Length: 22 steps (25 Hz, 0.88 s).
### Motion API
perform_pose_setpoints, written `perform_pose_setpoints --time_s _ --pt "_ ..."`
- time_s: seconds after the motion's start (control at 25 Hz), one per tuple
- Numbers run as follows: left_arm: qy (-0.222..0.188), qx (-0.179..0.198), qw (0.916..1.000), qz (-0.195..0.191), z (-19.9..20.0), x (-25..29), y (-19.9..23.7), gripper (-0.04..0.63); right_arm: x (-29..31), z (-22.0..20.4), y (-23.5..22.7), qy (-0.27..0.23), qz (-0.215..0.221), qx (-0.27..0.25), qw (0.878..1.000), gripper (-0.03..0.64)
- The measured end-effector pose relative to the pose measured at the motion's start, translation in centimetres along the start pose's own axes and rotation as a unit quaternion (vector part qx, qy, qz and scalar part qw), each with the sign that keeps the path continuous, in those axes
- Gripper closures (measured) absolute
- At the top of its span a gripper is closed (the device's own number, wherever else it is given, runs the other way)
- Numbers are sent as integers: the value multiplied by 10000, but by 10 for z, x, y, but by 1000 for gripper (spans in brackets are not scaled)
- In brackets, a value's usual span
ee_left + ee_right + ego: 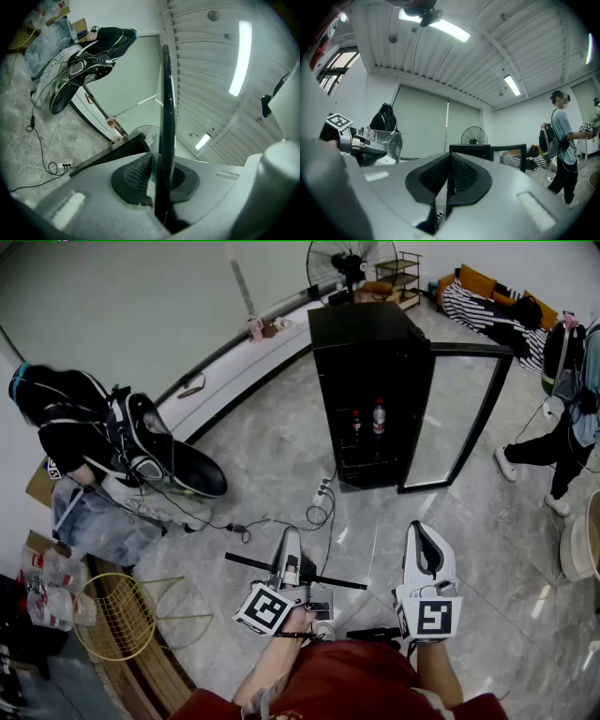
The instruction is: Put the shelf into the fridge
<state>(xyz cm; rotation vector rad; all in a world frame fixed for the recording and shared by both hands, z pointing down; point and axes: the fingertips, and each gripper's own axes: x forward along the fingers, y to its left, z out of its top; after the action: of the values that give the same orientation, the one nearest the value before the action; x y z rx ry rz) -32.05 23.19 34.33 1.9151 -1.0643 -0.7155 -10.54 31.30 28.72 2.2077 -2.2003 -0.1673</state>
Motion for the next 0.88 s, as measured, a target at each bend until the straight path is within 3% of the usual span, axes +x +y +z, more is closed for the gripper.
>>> perform_pose_setpoints --time_s 0.48,0.88 --pt "180 150 9997 -9 -55 1 -32 577 -36 -14 -60 81 -176 260 9995 617" --pt "576 93 9979 288 -111 -7 -33 577 -79 -51 -110 302 -509 736 9955 617"
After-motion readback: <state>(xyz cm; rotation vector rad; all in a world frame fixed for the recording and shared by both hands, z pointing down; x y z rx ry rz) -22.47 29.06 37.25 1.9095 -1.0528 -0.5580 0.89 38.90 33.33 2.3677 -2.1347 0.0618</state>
